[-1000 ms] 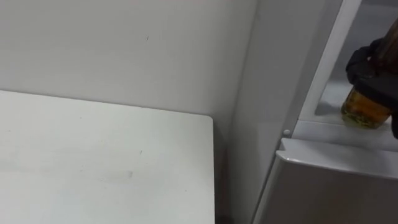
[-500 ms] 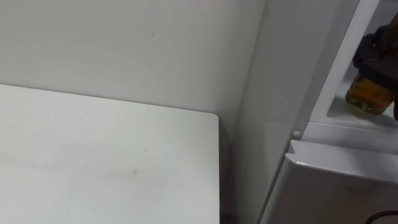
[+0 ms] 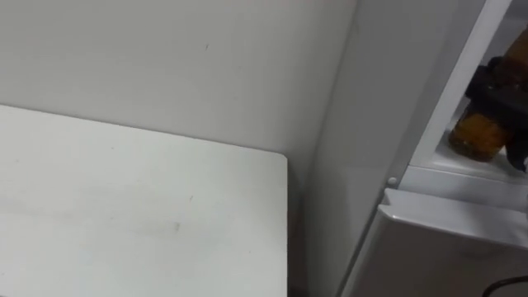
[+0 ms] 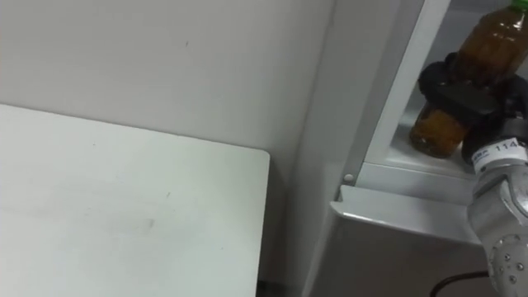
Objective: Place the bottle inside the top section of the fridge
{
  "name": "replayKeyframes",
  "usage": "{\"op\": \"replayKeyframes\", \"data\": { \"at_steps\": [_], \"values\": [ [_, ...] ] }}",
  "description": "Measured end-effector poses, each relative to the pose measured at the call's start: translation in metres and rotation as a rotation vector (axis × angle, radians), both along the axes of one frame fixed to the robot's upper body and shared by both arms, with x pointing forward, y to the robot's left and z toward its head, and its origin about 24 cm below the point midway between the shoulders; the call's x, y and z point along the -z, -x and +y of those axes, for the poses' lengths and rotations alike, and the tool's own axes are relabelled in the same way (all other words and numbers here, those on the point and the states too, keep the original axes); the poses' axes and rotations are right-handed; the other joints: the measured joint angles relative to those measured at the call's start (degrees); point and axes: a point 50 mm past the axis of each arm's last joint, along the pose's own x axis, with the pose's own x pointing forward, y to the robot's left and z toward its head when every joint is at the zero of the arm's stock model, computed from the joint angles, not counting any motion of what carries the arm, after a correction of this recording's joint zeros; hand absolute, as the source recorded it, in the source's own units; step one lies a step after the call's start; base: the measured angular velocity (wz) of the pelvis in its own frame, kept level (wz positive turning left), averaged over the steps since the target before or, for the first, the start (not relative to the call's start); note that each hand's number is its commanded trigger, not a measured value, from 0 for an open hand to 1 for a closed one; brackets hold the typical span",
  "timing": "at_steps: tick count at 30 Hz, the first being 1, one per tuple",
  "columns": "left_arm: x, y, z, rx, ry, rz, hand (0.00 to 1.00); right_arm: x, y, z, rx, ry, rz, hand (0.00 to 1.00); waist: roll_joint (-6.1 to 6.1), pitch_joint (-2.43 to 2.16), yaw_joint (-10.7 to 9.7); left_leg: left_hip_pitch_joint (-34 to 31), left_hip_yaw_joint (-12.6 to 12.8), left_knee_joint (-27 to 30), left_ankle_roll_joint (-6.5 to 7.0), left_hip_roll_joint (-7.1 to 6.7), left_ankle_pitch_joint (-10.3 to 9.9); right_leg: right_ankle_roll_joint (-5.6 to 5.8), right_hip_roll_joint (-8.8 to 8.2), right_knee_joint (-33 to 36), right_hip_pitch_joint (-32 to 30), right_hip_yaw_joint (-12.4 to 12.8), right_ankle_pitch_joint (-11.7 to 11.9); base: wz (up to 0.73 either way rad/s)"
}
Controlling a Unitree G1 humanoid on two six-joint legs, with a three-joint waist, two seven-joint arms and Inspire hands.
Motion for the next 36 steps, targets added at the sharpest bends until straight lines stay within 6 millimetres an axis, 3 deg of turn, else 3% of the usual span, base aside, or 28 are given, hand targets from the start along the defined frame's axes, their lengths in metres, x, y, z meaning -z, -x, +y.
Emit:
{"op": "replayKeyframes", "data": {
  "at_steps": [18,36],
  "values": [
    [-0.002,0.005,0.004,-0.013,-0.013,0.043,0.00,-0.001,-0.015,-0.013,0.029,0.100,0.092,1.00,0.48,-0.33,1.9,0.1,-0.3,0.5,-0.12,-0.05,0.1,-0.01,0.07,0.0,0.3,0.0,0.0,0.00],
    [-0.003,0.003,0.007,-0.008,-0.006,0.039,0.00,-0.001,-0.021,-0.025,0.103,0.101,0.146,1.00,0.44,-0.13,2.6,0.0,-1.1,0.4,-0.16,-0.59,0.1,-0.01,-0.01,0.0,0.4,-1.6,0.0,0.00]
  ]
}}
